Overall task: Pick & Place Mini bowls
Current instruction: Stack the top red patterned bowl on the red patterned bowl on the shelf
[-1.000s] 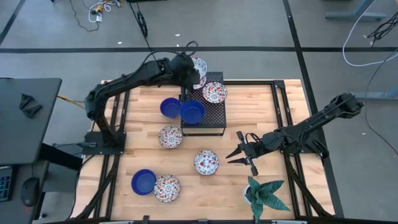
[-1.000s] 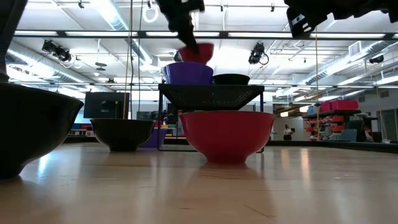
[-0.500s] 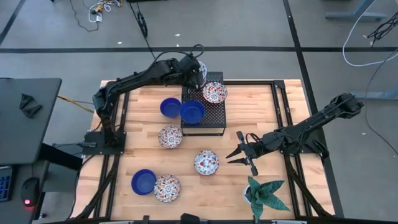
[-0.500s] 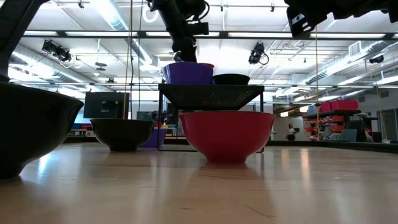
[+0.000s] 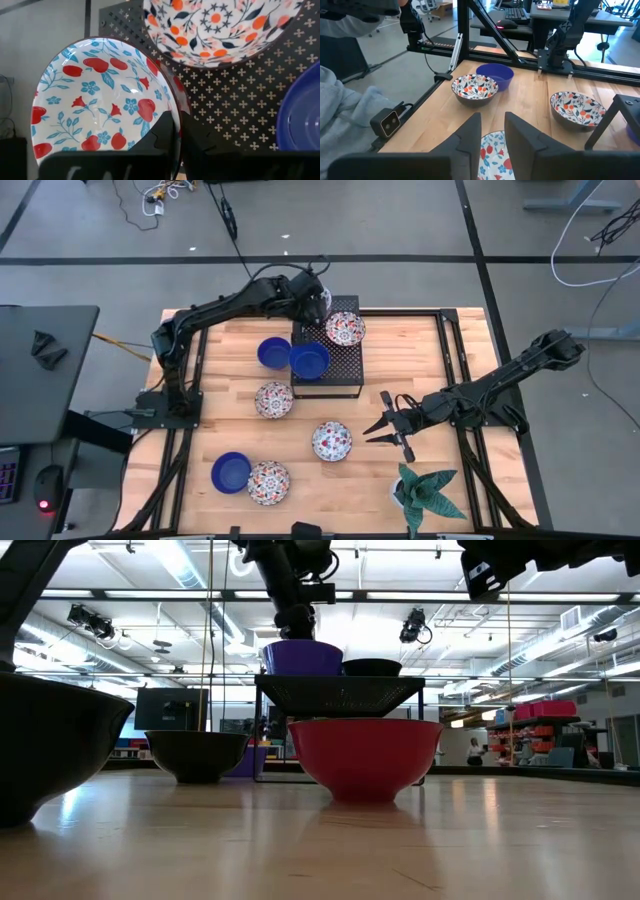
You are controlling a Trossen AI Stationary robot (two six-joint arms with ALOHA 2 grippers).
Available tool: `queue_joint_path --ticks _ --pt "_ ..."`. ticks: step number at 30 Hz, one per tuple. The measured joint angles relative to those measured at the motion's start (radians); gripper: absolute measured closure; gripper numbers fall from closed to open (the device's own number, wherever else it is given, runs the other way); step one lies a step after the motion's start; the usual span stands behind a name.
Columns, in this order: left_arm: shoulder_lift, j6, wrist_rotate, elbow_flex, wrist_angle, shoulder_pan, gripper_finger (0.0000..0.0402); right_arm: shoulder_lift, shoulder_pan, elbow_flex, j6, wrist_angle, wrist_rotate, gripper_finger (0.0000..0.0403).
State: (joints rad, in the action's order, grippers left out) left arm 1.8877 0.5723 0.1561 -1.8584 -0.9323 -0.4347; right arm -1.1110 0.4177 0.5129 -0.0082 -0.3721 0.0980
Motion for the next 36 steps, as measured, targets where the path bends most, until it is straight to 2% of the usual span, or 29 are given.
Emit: queue_joint_path --ticks 36 --pt "0.014 -0.064 0.003 0.000 -0.002 -0.002 0.0378 0.000 0.000 0.000 0.000 0.002 0.000 0.0317"
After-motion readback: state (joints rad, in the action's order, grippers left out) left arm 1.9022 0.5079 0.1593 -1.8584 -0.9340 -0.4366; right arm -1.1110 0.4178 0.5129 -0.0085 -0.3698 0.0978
